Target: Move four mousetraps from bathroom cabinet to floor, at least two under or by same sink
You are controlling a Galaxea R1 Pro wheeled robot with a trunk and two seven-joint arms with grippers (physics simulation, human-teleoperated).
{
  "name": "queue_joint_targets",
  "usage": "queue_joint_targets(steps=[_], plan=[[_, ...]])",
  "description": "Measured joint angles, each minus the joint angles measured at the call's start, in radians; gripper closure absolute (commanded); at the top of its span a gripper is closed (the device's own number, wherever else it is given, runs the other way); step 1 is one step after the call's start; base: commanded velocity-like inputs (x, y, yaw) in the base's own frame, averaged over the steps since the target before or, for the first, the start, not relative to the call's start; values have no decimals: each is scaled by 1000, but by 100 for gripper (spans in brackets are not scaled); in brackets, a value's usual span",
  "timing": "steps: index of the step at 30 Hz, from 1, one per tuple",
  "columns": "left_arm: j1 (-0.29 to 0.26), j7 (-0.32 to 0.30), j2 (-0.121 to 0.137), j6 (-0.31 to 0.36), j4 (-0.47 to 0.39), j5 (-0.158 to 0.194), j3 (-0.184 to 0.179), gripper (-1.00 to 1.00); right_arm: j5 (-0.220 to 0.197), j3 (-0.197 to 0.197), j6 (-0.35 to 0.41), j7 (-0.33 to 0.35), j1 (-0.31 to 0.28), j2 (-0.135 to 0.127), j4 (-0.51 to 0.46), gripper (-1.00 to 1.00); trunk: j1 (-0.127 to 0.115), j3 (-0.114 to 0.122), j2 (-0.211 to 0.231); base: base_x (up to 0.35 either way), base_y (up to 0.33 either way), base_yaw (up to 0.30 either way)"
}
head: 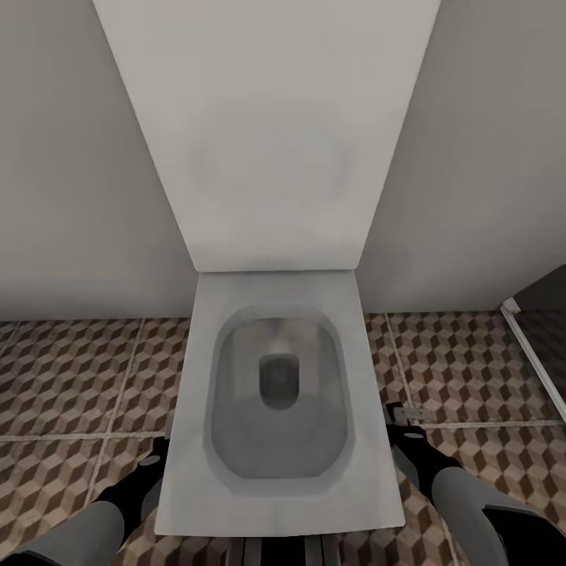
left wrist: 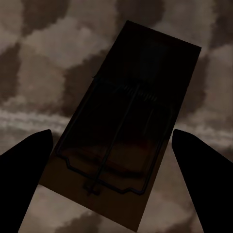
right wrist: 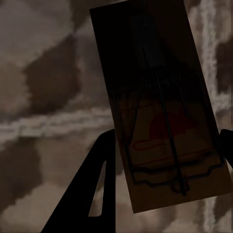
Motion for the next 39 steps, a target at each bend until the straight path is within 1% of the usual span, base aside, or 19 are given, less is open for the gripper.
queue_joint_targets(steps=[35, 39], plan=[[0, 0, -5, 0, 5, -2, -2, 100, -5, -1, 4, 0, 0, 13, 23, 100, 0, 0, 0, 0, 0, 0], [0, 0, -5, 0, 5, -1, -2, 100, -4, -1, 2, 0, 0, 13, 47, 100, 0, 0, 0, 0, 0, 0]])
